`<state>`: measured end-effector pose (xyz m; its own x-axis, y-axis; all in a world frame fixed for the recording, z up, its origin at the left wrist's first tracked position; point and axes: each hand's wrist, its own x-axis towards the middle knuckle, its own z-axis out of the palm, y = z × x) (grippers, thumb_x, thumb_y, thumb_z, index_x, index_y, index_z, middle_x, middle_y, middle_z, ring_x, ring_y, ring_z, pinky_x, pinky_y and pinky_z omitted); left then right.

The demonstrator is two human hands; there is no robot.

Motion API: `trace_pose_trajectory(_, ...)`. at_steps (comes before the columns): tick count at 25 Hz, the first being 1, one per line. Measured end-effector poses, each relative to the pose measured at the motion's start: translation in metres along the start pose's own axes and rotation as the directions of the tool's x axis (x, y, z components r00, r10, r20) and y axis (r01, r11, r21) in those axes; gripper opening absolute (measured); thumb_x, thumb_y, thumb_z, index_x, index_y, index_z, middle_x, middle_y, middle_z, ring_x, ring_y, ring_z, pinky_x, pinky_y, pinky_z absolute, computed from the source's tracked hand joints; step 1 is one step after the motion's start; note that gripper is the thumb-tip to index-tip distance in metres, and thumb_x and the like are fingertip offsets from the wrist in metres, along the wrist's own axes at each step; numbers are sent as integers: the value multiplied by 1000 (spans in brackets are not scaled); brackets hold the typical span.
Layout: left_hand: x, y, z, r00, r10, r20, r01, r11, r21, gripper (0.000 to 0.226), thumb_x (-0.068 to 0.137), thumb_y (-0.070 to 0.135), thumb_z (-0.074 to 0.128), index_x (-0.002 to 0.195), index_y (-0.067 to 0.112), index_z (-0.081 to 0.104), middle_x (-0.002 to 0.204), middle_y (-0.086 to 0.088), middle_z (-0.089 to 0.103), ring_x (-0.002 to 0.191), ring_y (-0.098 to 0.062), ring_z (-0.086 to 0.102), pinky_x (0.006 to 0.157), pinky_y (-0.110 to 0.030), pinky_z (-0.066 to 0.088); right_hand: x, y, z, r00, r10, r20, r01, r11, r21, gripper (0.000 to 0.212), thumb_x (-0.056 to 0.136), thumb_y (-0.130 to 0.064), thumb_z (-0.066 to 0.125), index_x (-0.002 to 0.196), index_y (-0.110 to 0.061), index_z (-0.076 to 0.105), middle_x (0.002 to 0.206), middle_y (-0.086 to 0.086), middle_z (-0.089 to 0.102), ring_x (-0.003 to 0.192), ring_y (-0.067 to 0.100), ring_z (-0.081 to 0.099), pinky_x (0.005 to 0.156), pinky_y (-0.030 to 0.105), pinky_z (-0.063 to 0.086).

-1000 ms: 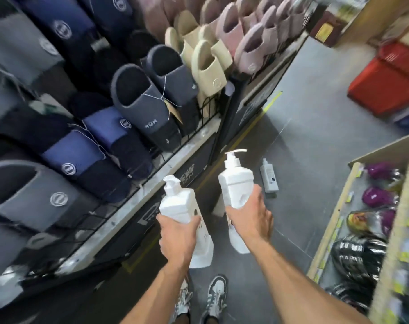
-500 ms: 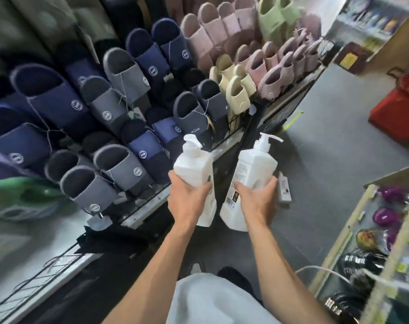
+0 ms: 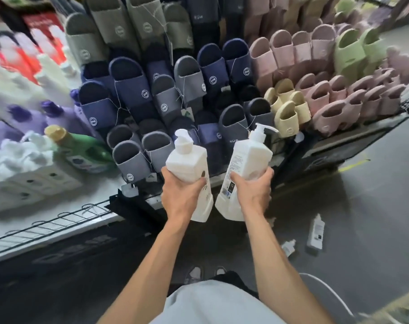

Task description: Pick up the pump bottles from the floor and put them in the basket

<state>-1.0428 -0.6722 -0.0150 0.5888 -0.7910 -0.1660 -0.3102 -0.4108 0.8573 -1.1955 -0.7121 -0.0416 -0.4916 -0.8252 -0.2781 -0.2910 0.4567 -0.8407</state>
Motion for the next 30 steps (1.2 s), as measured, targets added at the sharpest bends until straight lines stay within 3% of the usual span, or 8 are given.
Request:
trace_pose_trajectory(4,-12,-3,-13,988,-68,-138,66,998,-18,73,64,42,87,114,26,37,103,6,61,98,-23,62,89,-48,53,4,-20,16,988,-91,125,95,995,-21,78,72,-41,84,132,-24,38,122,2,63,109,29,59,94,41,42)
trace_pose_trajectory(7,-16,-14,-28,964,-126,-232,121,992,-35,76,62,45,87,116,24,38,105,4,62,99,-27,63,90,-50,52,-4,-33,36,971,-125,203,127,992,1,76,71,-41,83,129,-24,37,113,-4,60,101,24,60,84,36,40)
trace_pose_trajectory(9,-18,-22,-41,948,-159,-275,145,987,-69,78,60,44,87,118,23,39,106,3,63,100,-28,64,91,-50,53,-11,-42,51,961,-150,233,154,988,4,76,69,-43,83,126,-26,36,108,-8,58,100,23,62,83,39,45)
trace_pose_trajectory(14,-16,-45,-86,899,-214,-382,168,974,-150,79,63,39,88,123,21,41,107,4,60,103,-28,61,96,-48,49,-42,-74,100,907,-271,321,310,948,-77,79,69,-45,81,131,-24,37,122,-1,63,106,29,63,89,40,44)
trace_pose_trajectory(18,-2,-62,-131,894,-204,-400,170,978,-120,76,64,38,89,119,18,41,106,3,61,103,-31,63,93,-49,51,-72,-101,138,781,-422,460,547,817,-181,77,70,-46,78,132,-24,37,121,1,62,107,35,61,82,42,42)
trace_pose_trajectory(21,14,-76,-170,889,-183,-420,150,982,-111,77,62,40,89,117,17,40,106,0,64,100,-32,63,89,-49,52,-97,-112,163,620,-531,577,726,668,-165,80,71,-49,77,136,-26,37,125,0,61,108,34,60,78,40,37)
trace_pose_trajectory(24,24,-90,-210,874,-165,-457,126,985,-116,78,62,39,90,117,18,39,104,1,63,97,-30,63,86,-48,53,-122,-117,180,475,-591,652,826,556,-98,83,72,-48,79,139,-27,36,126,0,60,111,33,59,85,42,44)
trace_pose_trajectory(30,36,-121,-279,826,-184,-532,123,981,-147,76,62,40,91,115,21,39,101,4,63,93,-26,65,82,-43,54,-185,-125,223,378,-612,695,849,528,3,87,68,-51,81,137,-32,32,110,-2,61,103,32,62,86,44,47)
